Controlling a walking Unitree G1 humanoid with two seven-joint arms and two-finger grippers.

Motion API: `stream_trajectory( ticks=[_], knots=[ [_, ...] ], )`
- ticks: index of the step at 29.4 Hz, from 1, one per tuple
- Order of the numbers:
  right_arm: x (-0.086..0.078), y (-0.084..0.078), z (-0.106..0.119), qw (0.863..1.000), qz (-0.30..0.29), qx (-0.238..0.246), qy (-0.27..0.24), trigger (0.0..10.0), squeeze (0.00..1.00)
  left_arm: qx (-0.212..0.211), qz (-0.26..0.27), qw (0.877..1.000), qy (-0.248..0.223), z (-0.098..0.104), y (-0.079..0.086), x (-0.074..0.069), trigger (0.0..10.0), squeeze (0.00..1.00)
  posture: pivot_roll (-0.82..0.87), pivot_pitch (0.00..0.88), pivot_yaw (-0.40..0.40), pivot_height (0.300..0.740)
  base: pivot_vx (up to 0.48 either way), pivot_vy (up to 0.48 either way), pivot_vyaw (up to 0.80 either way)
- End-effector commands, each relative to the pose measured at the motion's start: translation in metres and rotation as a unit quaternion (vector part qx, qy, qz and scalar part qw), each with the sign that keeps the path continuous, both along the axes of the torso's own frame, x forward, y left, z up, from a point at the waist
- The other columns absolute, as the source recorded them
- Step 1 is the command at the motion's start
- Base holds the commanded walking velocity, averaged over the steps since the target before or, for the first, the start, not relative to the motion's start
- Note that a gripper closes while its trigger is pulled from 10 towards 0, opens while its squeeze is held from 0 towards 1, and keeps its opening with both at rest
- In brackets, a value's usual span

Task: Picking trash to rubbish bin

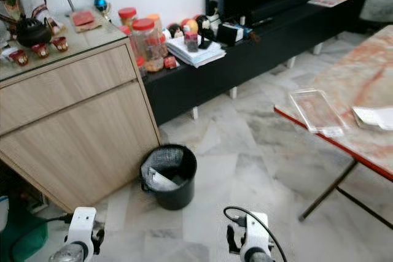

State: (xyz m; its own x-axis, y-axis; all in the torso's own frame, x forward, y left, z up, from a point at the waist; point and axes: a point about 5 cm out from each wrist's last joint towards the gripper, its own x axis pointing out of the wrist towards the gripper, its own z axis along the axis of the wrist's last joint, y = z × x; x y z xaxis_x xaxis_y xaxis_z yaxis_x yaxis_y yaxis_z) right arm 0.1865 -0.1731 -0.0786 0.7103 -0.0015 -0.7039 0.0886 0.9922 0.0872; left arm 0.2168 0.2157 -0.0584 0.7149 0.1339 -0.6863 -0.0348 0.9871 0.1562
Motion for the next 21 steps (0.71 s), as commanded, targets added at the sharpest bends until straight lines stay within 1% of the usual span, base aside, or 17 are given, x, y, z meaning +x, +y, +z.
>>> stream_trajectory(
  ticks=[1,4,7,12,17,21],
  knots=[
    [0.003,0.007,0.001,1.000,0.004,0.007,-0.004,10.0,0.00,0.002,0.011,1.000,0.009,-0.003,0.006,-0.006,10.0,0.00,-0.09,0.000,0.061,0.740,-0.300,0.000,0.00],
    [0.005,0.006,0.002,1.000,0.002,0.006,-0.007,10.0,0.00,-0.002,0.004,1.000,-0.002,0.000,0.001,-0.001,10.0,0.00,-0.09,0.000,0.054,0.740,-0.298,0.000,0.00],
    [0.007,0.005,0.003,1.000,0.002,0.005,-0.009,10.0,0.00,-0.004,0.004,1.000,-0.004,0.001,-0.001,0.001,10.0,0.00,-0.09,0.000,0.052,0.740,-0.295,0.000,0.00],
    [0.011,0.005,0.005,1.000,0.001,0.004,-0.013,10.0,0.00,-0.004,0.003,1.000,-0.002,0.001,-0.005,0.003,10.0,0.00,-0.08,0.000,0.049,0.740,0.000,0.000,0.00],
    [0.013,0.006,0.006,1.000,0.002,0.005,-0.013,10.0,0.00,-0.005,0.007,1.000,-0.001,0.000,-0.005,0.002,10.0,0.00,-0.08,0.000,0.048,0.740,0.000,0.000,0.00],
    [0.015,0.008,0.006,1.000,0.003,0.006,-0.012,10.0,0.00,-0.006,0.009,1.000,-0.008,0.001,-0.004,0.004,10.0,0.00,-0.07,0.000,0.049,0.740,0.000,0.000,0.00]
  ],
)
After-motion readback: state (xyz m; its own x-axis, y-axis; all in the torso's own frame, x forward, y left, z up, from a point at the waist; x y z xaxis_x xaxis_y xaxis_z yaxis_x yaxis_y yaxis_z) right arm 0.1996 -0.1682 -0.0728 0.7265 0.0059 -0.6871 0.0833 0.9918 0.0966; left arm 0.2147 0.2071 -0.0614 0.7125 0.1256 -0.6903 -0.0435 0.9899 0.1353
